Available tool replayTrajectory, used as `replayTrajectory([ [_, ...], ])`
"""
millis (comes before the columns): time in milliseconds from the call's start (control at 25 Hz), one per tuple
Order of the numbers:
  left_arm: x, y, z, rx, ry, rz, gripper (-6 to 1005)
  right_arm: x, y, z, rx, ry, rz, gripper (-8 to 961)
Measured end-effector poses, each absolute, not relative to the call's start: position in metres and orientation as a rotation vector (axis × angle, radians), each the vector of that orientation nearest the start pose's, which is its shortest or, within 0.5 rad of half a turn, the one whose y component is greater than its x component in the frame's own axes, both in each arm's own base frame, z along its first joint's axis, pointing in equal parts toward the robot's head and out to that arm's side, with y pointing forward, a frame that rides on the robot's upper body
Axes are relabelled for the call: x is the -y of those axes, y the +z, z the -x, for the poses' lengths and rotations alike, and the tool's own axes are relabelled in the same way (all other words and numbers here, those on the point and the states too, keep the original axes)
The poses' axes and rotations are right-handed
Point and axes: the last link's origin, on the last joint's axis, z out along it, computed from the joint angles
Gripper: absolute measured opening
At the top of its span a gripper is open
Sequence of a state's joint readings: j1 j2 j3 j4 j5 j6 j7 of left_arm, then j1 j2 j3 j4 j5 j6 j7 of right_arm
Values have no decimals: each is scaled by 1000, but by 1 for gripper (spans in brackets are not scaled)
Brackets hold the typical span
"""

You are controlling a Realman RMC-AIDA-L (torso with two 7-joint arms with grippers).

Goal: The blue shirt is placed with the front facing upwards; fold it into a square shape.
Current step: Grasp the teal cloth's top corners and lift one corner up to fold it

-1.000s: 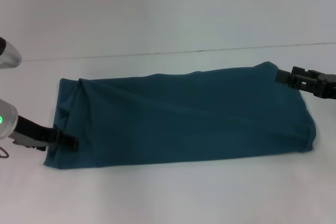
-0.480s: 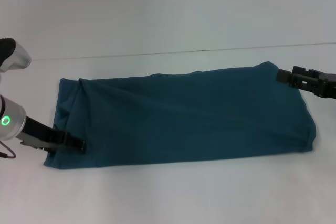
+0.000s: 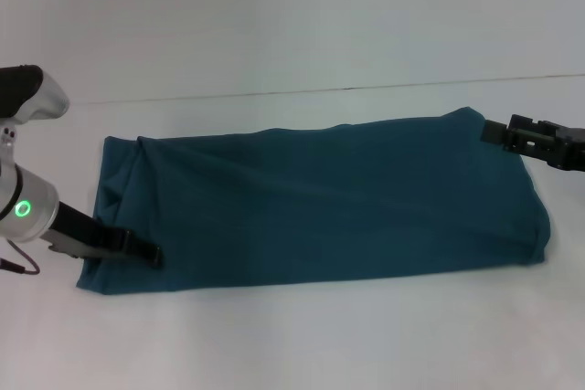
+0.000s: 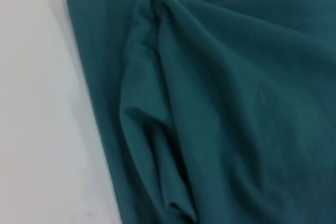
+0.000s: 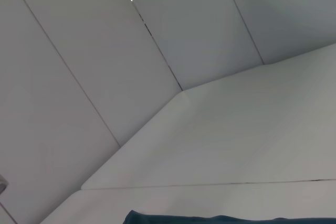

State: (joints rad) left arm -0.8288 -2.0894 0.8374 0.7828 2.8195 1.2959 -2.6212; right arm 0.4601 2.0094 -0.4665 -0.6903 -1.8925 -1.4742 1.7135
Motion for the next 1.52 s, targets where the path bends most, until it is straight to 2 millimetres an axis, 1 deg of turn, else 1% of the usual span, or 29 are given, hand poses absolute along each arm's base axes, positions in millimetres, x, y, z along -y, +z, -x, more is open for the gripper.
replayTrajectory([
  [320,-408,-5,242,1491,280,2227,904,-342,78,-310,-1093,905,2210,925],
  [560,-409,-7,231,1490,235,2276,904,-342,78,-310,-1092,905,2208,925],
  [760,-410,-7,227,1484,219,2292,904,-342,78,-310,-1092,905,2208,925],
  [1520,-411,-1,234,1477,230,2270,905,-343,78,-309,-1088,904,2212,924],
])
